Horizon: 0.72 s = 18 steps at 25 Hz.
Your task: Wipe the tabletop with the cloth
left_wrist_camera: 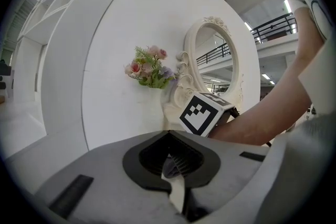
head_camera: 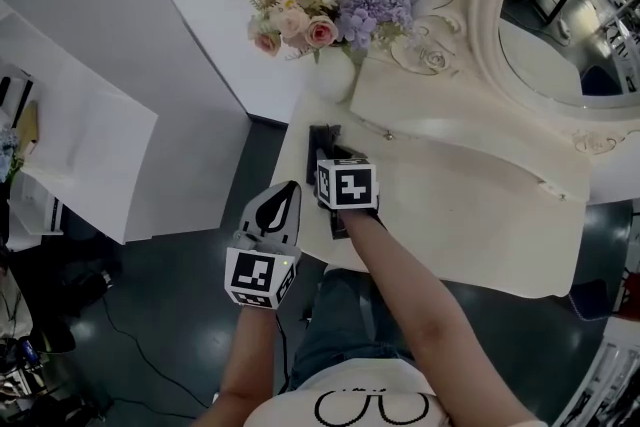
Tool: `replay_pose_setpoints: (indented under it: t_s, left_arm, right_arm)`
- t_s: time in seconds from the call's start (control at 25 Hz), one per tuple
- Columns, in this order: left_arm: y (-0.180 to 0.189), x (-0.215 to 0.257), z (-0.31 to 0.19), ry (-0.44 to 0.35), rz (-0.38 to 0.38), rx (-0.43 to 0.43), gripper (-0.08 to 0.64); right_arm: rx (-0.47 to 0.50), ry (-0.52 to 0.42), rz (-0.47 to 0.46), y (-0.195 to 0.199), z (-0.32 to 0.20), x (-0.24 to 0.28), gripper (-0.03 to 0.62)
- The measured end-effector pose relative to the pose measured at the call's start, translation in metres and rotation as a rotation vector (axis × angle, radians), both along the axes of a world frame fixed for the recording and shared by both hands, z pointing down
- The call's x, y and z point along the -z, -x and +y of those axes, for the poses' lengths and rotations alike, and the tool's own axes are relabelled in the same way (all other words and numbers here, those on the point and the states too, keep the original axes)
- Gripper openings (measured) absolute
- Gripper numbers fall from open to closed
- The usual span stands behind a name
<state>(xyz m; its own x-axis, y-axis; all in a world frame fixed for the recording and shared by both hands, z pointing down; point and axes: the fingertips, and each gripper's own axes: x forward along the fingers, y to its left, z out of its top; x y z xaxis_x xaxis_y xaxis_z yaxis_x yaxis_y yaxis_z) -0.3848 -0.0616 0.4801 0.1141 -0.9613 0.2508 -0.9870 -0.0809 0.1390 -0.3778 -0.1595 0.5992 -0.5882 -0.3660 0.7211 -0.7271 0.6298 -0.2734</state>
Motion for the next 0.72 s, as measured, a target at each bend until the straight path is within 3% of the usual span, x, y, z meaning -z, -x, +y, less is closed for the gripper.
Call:
replay_pose_setpoints:
  t_s: [0.72]
  left_arm:
    - [-0.091,0.010,-0.018,0.011,-0.041,-0.080,-0.002]
  right_arm:
    - [-0.050,0.053,-0.013,-0.108,-0.013,0.000,0.087]
